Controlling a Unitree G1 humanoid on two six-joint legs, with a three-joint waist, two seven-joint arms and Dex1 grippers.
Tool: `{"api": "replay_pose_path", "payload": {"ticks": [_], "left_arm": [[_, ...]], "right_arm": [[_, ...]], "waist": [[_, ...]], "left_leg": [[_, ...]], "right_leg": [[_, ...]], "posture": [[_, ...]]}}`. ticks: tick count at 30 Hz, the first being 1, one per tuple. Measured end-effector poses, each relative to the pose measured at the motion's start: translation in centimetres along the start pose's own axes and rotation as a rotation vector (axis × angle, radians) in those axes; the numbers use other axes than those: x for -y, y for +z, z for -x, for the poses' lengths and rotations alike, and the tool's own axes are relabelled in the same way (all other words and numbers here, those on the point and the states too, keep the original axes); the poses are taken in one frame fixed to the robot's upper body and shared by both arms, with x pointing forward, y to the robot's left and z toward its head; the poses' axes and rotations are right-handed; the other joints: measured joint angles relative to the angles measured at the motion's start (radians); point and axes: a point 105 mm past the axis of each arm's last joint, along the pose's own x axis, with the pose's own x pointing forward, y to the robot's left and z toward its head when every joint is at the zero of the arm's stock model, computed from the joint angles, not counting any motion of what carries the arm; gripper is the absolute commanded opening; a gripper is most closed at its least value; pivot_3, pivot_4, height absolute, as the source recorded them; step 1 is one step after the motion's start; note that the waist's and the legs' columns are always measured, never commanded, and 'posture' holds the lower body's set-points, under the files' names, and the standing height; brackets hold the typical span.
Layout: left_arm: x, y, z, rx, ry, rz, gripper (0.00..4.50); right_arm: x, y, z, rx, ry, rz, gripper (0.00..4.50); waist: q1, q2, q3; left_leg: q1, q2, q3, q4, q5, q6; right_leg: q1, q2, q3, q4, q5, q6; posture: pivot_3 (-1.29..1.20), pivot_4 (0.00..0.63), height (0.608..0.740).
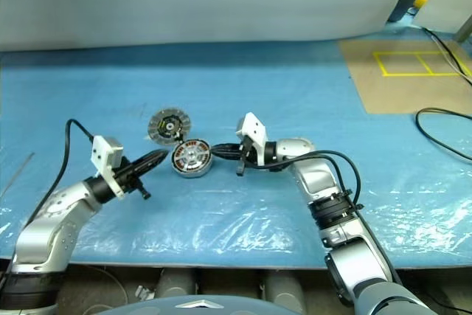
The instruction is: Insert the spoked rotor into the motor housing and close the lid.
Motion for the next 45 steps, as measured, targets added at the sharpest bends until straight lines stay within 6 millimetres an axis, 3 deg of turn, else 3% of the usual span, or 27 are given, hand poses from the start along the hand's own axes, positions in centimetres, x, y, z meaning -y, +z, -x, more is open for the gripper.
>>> {"api": "replay_pose_path", "payload": {"ticks": [5, 10, 15, 22, 27, 30, 36, 41, 45], "left_arm": [[-3.3, -2.5, 0.2, -0.084, 0.132, -0.013, 0.01], [-4.6, 0.3, -2.8, 0.035, 0.144, -0.070, 0.01], [-5.1, 1.2, -5.2, 0.100, 0.123, -0.059, 0.01], [-5.1, 3.4, -7.4, 0.181, 0.037, -0.052, 0.01], [-3.7, 4.1, -8.4, 0.182, -0.156, -0.018, 0.01], [-2.4, 3.6, -8.3, 0.095, -0.302, -0.051, 0.01], [0.2, 0.6, -6.7, -0.163, -0.521, -0.222, 0.01], [0.1, 0.3, -7.1, -0.132, -0.445, -0.376, 0.01], [-0.1, 0.3, -6.8, -0.024, -0.327, -0.312, 0.01]], "right_arm": [[-0.4, 0.4, 0.3, 0.004, 0.033, 0.001, 0.00], [-1.3, 0.3, 1.2, -0.016, 0.078, -0.008, 0.00], [-1.9, -1.5, 2.3, -0.077, 0.079, -0.059, 0.00], [-2.2, -2.8, 2.7, -0.119, 0.071, -0.070, 0.00], [-2.0, -2.9, 2.8, -0.123, 0.053, -0.063, 0.00], [-1.9, -2.8, 2.8, -0.123, 0.038, -0.049, 0.00], [-0.5, -2.4, 2.5, -0.095, -0.042, -0.028, 0.00], [0.6, -0.8, 2.1, -0.038, -0.092, -0.003, 0.00], [0.7, -0.3, 1.0, 0.007, -0.097, -0.022, 0.00]], "waist": [[0.005, 0.000, 0.000], [0.010, -0.001, 0.000], [0.006, -0.001, 0.000], [0.005, -0.001, 0.000], [0.010, -0.001, 0.000], [0.010, -0.001, 0.000], [0.008, -0.001, 0.000], [0.008, 0.003, -0.003], [0.001, 0.003, -0.003]], "left_leg": [[0.002, 0.000, 0.000, 0.001, 0.001, 0.002], [0.000, -0.001, -0.001, 0.002, 0.001, 0.002], [-0.002, -0.001, -0.001, 0.001, 0.001, 0.002], [-0.002, -0.001, -0.001, 0.002, 0.001, 0.002], [-0.002, -0.001, -0.001, 0.002, 0.001, 0.002], [-0.002, -0.001, 0.000, 0.001, 0.001, 0.002], [-0.001, -0.001, 0.000, 0.000, 0.001, 0.002], [0.003, -0.002, 0.000, 0.001, 0.001, 0.002], [0.002, -0.001, 0.000, 0.002, 0.001, 0.002]], "right_leg": [[0.000, 0.000, 0.000, 0.000, 0.001, 0.001], [0.000, -0.001, 0.000, 0.000, 0.004, 0.006], [0.000, 0.000, 0.000, 0.000, 0.004, 0.006], [0.000, -0.001, 0.001, 0.000, 0.004, 0.006], [0.000, -0.001, 0.000, 0.000, 0.004, 0.006], [0.000, -0.001, 0.000, 0.000, 0.004, 0.006], [0.000, -0.001, 0.000, 0.000, 0.004, 0.006], [0.005, -0.002, 0.000, 0.000, 0.002, 0.002], [0.004, -0.002, 0.000, 0.001, 0.002, 0.002]], "posture": [[0.00, 0.150, 0.740], [0.00, 0.150, 0.740], [0.00, 0.150, 0.740], [0.00, 0.150, 0.740], [0.00, 0.150, 0.740], [0.00, 0.150, 0.740], [0.00, 0.150, 0.740], [0.00, 0.150, 0.740], [0.00, 0.150, 0.740]]}}
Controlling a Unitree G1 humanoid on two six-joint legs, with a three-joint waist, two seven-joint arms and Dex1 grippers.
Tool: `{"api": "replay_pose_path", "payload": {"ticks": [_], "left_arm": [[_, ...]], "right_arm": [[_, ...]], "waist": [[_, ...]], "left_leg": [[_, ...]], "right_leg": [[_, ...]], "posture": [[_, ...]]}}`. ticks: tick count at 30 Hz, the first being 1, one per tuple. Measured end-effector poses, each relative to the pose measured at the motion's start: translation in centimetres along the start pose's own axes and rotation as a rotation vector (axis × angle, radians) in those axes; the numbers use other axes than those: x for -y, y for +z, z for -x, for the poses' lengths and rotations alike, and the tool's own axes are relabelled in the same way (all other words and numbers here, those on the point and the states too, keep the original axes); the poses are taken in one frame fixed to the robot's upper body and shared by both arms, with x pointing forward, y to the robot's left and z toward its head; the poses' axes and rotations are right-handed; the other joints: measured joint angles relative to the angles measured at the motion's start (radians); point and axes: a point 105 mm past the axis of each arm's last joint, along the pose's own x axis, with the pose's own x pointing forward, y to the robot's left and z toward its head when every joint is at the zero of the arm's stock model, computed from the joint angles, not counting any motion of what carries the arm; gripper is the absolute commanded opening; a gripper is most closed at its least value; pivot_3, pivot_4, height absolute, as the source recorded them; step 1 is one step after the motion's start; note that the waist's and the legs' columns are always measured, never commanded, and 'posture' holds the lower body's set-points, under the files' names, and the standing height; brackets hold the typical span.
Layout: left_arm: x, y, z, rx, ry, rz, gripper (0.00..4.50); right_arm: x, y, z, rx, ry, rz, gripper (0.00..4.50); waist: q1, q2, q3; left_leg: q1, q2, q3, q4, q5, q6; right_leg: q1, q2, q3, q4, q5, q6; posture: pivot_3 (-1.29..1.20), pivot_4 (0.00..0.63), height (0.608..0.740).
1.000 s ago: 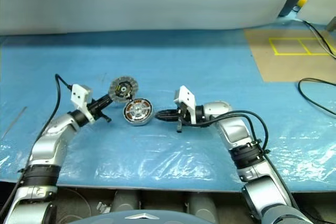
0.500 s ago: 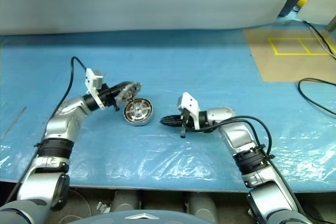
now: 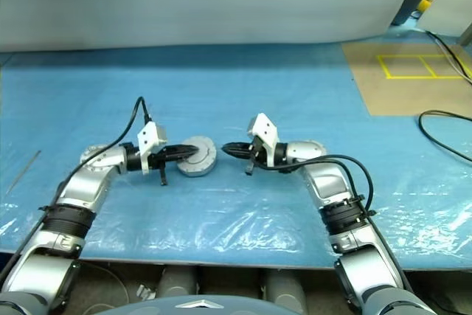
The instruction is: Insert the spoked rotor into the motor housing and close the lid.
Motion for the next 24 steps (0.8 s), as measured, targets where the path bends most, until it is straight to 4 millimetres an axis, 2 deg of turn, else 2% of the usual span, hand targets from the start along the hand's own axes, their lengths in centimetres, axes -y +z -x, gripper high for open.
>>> {"api": "replay_pose_path", "payload": {"ticks": [4, 6, 10, 14, 19, 24], "left_arm": [[0.6, 0.3, 1.4, 0.069, 0.077, 0.037, 0.01], [1.1, 0.7, 2.5, 0.092, 0.119, 0.031, 0.00], [2.4, 0.2, 3.7, 0.090, 0.170, 0.055, 0.00], [4.5, -1.2, 5.1, 0.057, 0.215, 0.106, 0.00], [5.1, -1.7, 6.6, 0.046, 0.298, 0.121, 0.00], [5.5, -1.9, 7.5, 0.040, 0.358, 0.128, 0.00]], "right_arm": [[0.2, 0.1, -1.1, 0.012, 0.002, -0.015, 0.00], [0.4, 0.6, -1.9, 0.027, -0.001, -0.014, 0.40], [0.5, 1.0, -3.2, 0.032, 0.011, -0.002, 1.56], [0.3, 0.6, -4.6, 0.007, 0.044, -0.002, 2.98], [-0.3, 0.5, -6.2, -0.014, 0.098, 0.012, 4.47], [-0.3, 0.1, -7.3, -0.053, 0.119, 0.053, 4.47]], "waist": [[-0.002, 0.000, 0.000], [-0.003, 0.000, 0.000], [-0.002, 0.000, 0.000], [-0.002, -0.001, 0.001], [-0.003, -0.001, 0.001], [-0.003, -0.001, 0.001]], "left_leg": [[-0.005, 0.001, 0.000, -0.001, 0.000, 0.000], [-0.005, 0.001, 0.000, -0.002, 0.000, 0.000], [-0.004, 0.001, 0.000, -0.002, 0.000, 0.000], [-0.004, 0.001, 0.000, -0.002, 0.000, -0.001], [-0.002, 0.002, 0.000, -0.001, 0.000, 0.000], [-0.002, 0.002, 0.000, -0.001, 0.000, 0.000]], "right_leg": [[-0.005, 0.002, 0.000, 0.000, 0.002, 0.003], [-0.006, 0.002, 0.000, -0.001, 0.002, 0.004], [-0.006, 0.002, -0.001, -0.001, 0.002, 0.004], [-0.006, 0.002, -0.001, -0.002, 0.000, 0.000], [-0.005, 0.001, -0.001, -0.001, 0.000, -0.001], [-0.006, 0.002, -0.001, -0.002, 0.000, -0.001]], "posture": [[0.00, 0.150, 0.740], [0.00, 0.150, 0.740], [0.00, 0.150, 0.740], [0.00, 0.150, 0.740], [0.00, 0.150, 0.740], [0.00, 0.150, 0.740]]}}
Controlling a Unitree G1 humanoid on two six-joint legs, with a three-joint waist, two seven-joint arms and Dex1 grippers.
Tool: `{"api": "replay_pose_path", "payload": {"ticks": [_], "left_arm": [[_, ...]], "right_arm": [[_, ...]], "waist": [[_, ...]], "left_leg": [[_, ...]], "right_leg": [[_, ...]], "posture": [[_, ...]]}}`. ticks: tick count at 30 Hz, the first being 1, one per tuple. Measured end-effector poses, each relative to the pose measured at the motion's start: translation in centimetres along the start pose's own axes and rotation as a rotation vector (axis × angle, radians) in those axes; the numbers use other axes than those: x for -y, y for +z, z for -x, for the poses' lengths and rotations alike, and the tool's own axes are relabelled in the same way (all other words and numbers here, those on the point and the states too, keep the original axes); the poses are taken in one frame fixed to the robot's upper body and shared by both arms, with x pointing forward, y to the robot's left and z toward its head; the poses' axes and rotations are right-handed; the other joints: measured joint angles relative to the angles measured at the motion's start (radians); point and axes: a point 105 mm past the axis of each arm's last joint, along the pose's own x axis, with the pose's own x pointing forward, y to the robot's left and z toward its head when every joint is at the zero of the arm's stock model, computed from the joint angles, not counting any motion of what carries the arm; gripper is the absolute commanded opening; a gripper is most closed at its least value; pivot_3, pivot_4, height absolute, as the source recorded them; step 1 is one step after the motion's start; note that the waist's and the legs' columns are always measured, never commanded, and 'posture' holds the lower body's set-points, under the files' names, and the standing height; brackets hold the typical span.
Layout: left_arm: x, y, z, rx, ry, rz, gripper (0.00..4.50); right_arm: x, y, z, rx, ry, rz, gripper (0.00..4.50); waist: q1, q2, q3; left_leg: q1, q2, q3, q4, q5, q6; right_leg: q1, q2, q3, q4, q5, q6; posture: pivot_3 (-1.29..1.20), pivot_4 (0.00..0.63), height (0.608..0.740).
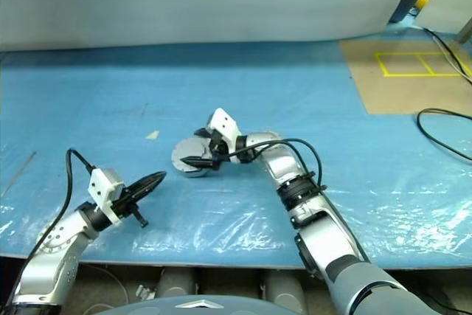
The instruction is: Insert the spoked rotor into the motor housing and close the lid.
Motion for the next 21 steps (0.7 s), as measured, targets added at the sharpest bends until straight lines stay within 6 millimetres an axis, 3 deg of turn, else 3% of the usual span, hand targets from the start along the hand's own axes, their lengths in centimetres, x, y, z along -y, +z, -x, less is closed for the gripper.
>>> {"api": "replay_pose_path", "payload": {"ticks": [14, 19, 21], "left_arm": [[-0.5, 0.6, 1.0, 0.001, 0.096, -0.022, 0.00], [-0.9, 0.7, 1.3, -0.003, 0.113, -0.037, 0.00], [-0.9, 0.7, 1.3, -0.005, 0.113, -0.040, 0.00]], "right_arm": [[0.1, -0.8, -1.1, -0.068, 0.031, 0.142, 4.47], [-0.3, -0.6, -1.4, -0.064, 0.049, 0.157, 2.96], [-0.3, -0.7, -1.5, -0.062, 0.045, 0.157, 2.96]], "waist": [[-0.001, 0.000, 0.000], [-0.002, 0.000, 0.000], [-0.002, 0.000, 0.000]], "left_leg": [[0.001, 0.000, 0.001, 0.000, 0.000, 0.000], [0.001, 0.000, 0.001, 0.000, 0.000, 0.001], [0.001, 0.000, 0.001, 0.000, 0.000, 0.001]], "right_leg": [[0.001, 0.000, 0.000, 0.001, 0.000, 0.000], [0.001, 0.000, 0.000, 0.001, 0.000, 0.000], [0.001, 0.000, 0.000, 0.001, 0.000, 0.000]], "posture": [[0.00, 0.150, 0.740], [0.00, 0.150, 0.740], [0.00, 0.150, 0.740]]}}
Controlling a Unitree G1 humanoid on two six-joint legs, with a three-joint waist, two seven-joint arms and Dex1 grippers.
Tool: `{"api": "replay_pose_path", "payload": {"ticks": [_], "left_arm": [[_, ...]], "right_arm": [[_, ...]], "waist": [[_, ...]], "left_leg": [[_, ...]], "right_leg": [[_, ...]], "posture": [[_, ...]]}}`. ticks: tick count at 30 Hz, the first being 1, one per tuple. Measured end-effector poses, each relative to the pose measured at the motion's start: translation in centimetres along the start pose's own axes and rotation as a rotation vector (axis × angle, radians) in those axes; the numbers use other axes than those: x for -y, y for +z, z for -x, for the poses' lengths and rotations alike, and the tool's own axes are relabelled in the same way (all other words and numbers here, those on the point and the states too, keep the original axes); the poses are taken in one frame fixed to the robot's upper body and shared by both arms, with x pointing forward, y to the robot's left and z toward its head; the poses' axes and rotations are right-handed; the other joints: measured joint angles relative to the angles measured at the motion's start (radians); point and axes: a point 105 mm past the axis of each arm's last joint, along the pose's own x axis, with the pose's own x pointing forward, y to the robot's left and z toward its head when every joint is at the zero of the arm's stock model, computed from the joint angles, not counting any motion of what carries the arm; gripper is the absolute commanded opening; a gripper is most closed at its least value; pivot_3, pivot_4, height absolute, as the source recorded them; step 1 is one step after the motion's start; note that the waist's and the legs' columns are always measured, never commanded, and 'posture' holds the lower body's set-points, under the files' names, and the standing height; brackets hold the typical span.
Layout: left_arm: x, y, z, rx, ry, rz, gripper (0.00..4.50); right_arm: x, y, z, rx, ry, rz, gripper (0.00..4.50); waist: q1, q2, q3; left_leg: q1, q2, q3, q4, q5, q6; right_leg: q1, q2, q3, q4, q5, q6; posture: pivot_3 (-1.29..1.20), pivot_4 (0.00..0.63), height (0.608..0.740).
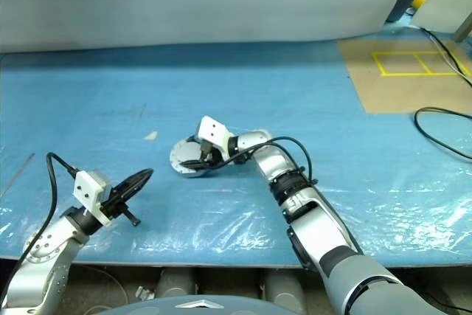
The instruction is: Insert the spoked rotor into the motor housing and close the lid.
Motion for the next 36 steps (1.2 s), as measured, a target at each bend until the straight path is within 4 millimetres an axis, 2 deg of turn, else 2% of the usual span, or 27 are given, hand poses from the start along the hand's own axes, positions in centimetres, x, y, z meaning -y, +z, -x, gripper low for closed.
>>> {"api": "replay_pose_path", "payload": {"ticks": [15, 25, 30, 34, 36], "left_arm": [[-0.2, 0.2, -0.3, 0.007, 0.000, -0.012, 0.00], [-0.4, 0.6, -0.8, 0.024, -0.003, -0.021, 0.00], [-0.2, 0.8, -2.8, 0.052, -0.030, -0.012, 0.00], [0.8, 1.0, -4.8, 0.062, -0.092, -0.019, 0.00], [1.3, 0.4, -5.6, 0.026, -0.117, -0.019, 0.00]], "right_arm": [[0.0, -0.2, 0.0, -0.018, -0.013, 0.034, 2.96], [0.0, -0.7, 0.2, -0.088, 0.006, 0.075, 2.96], [0.1, -0.9, 0.6, -0.119, 0.011, 0.039, 2.96], [-0.1, -0.9, 0.7, -0.119, 0.008, 0.034, 2.96], [-0.1, -0.9, 0.7, -0.120, 0.004, 0.031, 2.96]], "waist": [[-0.001, 0.000, 0.000], [0.003, 0.001, -0.001], [0.007, 0.005, -0.004], [0.007, 0.005, -0.005], [0.008, 0.006, -0.006]], "left_leg": [[0.000, 0.000, 0.000, 0.001, 0.000, 0.000], [0.006, 0.000, 0.001, 0.001, -0.002, 0.004], [0.008, -0.002, 0.001, 0.001, -0.002, 0.004], [0.007, -0.002, 0.001, 0.001, -0.002, 0.004], [0.006, -0.002, 0.001, 0.000, -0.002, 0.004]], "right_leg": [[0.000, 0.000, 0.000, 0.001, 0.000, 0.000], [0.007, -0.001, 0.001, 0.001, 0.000, -0.001], [0.009, -0.002, 0.001, 0.001, 0.000, -0.001], [0.009, -0.002, 0.001, 0.000, 0.000, -0.001], [0.008, -0.002, 0.001, 0.000, 0.000, -0.001]], "posture": [[0.00, 0.150, 0.740], [0.00, 0.150, 0.740], [0.00, 0.150, 0.740], [0.00, 0.150, 0.740], [0.00, 0.150, 0.740]]}}
